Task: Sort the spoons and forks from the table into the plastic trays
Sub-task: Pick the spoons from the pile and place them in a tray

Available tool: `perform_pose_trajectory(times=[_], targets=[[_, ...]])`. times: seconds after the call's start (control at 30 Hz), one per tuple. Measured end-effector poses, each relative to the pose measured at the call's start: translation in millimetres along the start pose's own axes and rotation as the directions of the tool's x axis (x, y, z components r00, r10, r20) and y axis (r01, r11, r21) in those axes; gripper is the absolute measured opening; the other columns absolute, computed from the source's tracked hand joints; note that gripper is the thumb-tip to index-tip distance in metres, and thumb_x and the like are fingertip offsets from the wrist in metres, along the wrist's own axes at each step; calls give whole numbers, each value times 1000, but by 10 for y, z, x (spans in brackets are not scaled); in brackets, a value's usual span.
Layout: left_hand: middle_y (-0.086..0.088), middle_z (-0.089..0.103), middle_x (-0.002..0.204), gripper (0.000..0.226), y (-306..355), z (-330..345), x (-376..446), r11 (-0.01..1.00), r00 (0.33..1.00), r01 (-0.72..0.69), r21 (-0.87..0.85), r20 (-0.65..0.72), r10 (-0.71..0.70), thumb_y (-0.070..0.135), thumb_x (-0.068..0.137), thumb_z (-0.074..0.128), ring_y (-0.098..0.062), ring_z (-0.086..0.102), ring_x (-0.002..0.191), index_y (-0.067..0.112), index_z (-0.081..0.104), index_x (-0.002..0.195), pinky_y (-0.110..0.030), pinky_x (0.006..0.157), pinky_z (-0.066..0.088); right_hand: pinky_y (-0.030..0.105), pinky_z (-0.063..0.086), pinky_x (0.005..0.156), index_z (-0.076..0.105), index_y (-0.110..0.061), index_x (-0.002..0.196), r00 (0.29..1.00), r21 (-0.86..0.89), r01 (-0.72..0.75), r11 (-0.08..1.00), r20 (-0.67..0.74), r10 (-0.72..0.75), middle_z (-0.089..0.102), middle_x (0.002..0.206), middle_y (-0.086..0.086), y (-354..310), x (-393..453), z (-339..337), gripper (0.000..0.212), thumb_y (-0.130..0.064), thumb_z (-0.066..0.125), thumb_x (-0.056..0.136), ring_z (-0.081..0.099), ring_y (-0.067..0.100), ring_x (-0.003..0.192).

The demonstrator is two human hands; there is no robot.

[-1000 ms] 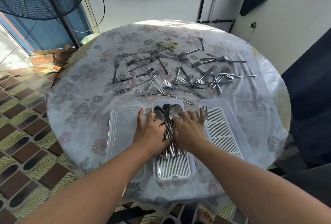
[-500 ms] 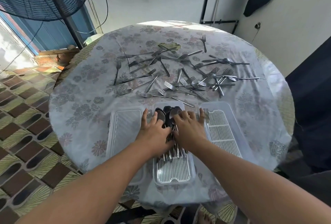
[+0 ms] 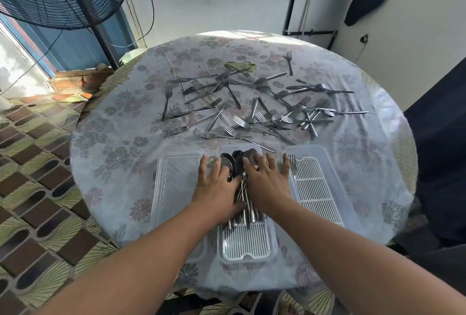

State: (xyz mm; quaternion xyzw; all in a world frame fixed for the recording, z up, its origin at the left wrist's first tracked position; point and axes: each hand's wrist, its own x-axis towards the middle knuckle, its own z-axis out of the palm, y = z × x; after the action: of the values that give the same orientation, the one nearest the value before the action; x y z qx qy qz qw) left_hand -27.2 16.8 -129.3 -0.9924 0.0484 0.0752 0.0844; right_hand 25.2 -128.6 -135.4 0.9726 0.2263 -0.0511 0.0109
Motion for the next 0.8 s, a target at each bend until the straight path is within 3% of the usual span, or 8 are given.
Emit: perform_pose_trajectory(times=[0.1, 0.17, 0.33, 0.43, 0.57, 0.67, 0.8], targets=[[-12, 9, 169, 90, -8, -10, 76, 998, 997, 68, 9, 27, -68, 80, 91, 31, -39, -14, 155, 32, 8, 163, -66, 112, -26, 69, -18, 116, -4, -16, 165, 1000, -28, 8, 1000, -1, -8, -2, 173, 7, -22, -1, 6, 84, -33, 50, 103, -15, 34, 158], [-11, 1, 171, 92, -7, -24, 124, 995, 995, 100, -26, 21, -99, 79, 92, 26, -38, -15, 155, 28, 2, 164, -65, 113, -25, 67, -20, 116, 3, -16, 165, 1000, -25, 6, 1000, -24, -7, 2, 173, 6, -14, 11, 44, 75, -40, 41, 105, -13, 33, 158], [-11, 19, 167, 88, 13, 41, 50, 988, 994, 99, -121, -38, -104, 78, 94, 24, -35, 2, 156, 26, 8, 164, -62, 116, -22, 64, -14, 120, 25, -19, 162, 997, 27, -2, 1000, -80, 4, 21, 169, 5, 49, -6, 67, 65, -42, 40, 103, 6, 34, 158], [-5, 32, 162, 81, -48, 43, -1, 989, 990, 85, -122, -100, -97, 74, 96, 26, -32, 12, 154, 23, 27, 159, -60, 117, -19, 64, -11, 121, 31, -18, 159, 994, 26, 5, 1000, -112, -2, 28, 165, 8, 38, -2, 78, 63, -38, 45, 101, 11, 34, 157], [5, 50, 146, 67, -89, -59, 25, 993, 987, 48, -111, -144, -64, 69, 97, 32, -27, 26, 146, 28, 47, 148, -60, 115, -22, 64, -12, 121, 29, -19, 159, 996, -9, -5, 1000, -90, 4, 16, 168, 13, 59, 11, 77, 64, -43, 45, 101, 2, 37, 156], [9, 52, 148, 69, -116, -69, 37, 994, 992, 29, -107, -115, -41, 67, 98, 34, -26, 23, 151, 28, 39, 154, -62, 114, -23, 65, -13, 121, 27, -22, 158, 996, -21, -27, 999, -90, 25, 3, 167, 16, 62, 41, 68, 65, -49, 43, 101, -7, 41, 154], [8, 40, 160, 68, -162, -102, 92, 995, 997, 0, -97, -82, -8, 66, 98, 35, -29, 6, 157, 29, 38, 154, -64, 111, -28, 63, -12, 122, 29, -24, 154, 992, 51, -63, 997, -110, 69, 7, 162, 17, 61, 89, 55, 66, -54, 47, 98, -1, 43, 152]])
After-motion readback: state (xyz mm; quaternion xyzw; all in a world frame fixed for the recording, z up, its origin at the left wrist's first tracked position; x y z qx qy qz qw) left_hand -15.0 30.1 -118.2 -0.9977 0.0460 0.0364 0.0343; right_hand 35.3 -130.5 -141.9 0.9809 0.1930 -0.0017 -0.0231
